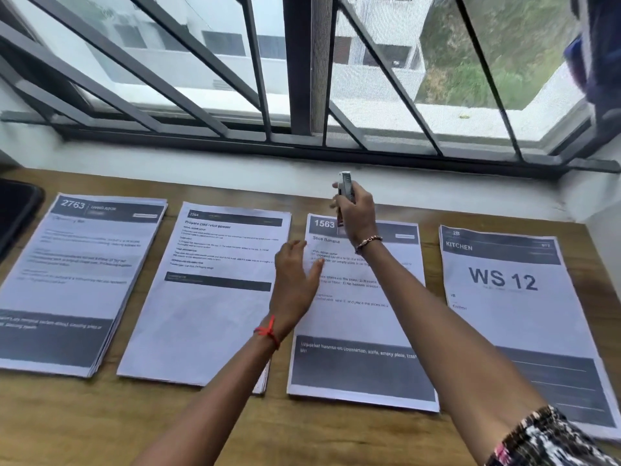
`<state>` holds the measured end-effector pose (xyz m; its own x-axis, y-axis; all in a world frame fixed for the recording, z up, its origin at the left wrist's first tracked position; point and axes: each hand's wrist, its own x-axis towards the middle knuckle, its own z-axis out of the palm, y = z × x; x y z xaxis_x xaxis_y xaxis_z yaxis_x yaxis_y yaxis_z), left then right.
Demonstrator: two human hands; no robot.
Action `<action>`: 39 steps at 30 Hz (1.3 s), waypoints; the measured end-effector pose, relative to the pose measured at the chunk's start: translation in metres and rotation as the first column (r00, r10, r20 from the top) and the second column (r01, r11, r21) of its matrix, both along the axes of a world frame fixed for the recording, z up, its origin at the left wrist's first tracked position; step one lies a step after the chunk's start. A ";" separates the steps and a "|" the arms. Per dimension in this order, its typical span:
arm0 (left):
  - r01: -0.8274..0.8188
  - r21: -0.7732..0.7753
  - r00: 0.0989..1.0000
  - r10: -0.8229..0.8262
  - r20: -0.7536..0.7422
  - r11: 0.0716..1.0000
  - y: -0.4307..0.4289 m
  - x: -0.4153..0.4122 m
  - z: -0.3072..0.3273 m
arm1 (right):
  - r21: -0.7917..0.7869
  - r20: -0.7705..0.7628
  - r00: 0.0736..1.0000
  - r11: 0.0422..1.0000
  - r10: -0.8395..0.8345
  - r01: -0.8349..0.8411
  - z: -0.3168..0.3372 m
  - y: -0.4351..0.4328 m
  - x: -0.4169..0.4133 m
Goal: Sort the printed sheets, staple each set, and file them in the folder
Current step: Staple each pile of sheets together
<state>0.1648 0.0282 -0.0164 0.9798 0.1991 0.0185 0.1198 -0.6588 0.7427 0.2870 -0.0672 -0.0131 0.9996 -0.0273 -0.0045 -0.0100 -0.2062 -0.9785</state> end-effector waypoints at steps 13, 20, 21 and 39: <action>-0.235 -0.108 0.952 0.207 -0.228 0.966 -0.006 0.067 -0.009 | 0.159 -0.196 0.976 0.978 -0.100 0.132 -0.025 -0.009 -0.006; -0.316 -0.152 0.926 0.269 -0.264 0.937 -0.008 0.080 -0.023 | 0.146 -0.173 0.980 0.981 -0.098 0.124 -0.030 -0.008 -0.009; -0.335 -0.152 0.923 0.292 -0.249 0.930 -0.010 0.080 -0.022 | 0.137 -0.171 0.980 0.983 -0.102 0.126 -0.031 -0.008 -0.008; -0.325 -0.190 0.876 0.370 0.308 0.927 -0.032 0.057 -0.046 | 0.172 -0.209 0.973 0.975 -0.102 0.139 -0.030 -0.010 -0.006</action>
<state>0.2218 -0.0041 -0.0621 0.7874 0.5485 0.2813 0.0546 -0.5166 0.8545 0.2806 -0.0769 -0.0434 0.9677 -0.1277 -0.2175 -0.2203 -0.0082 -0.9754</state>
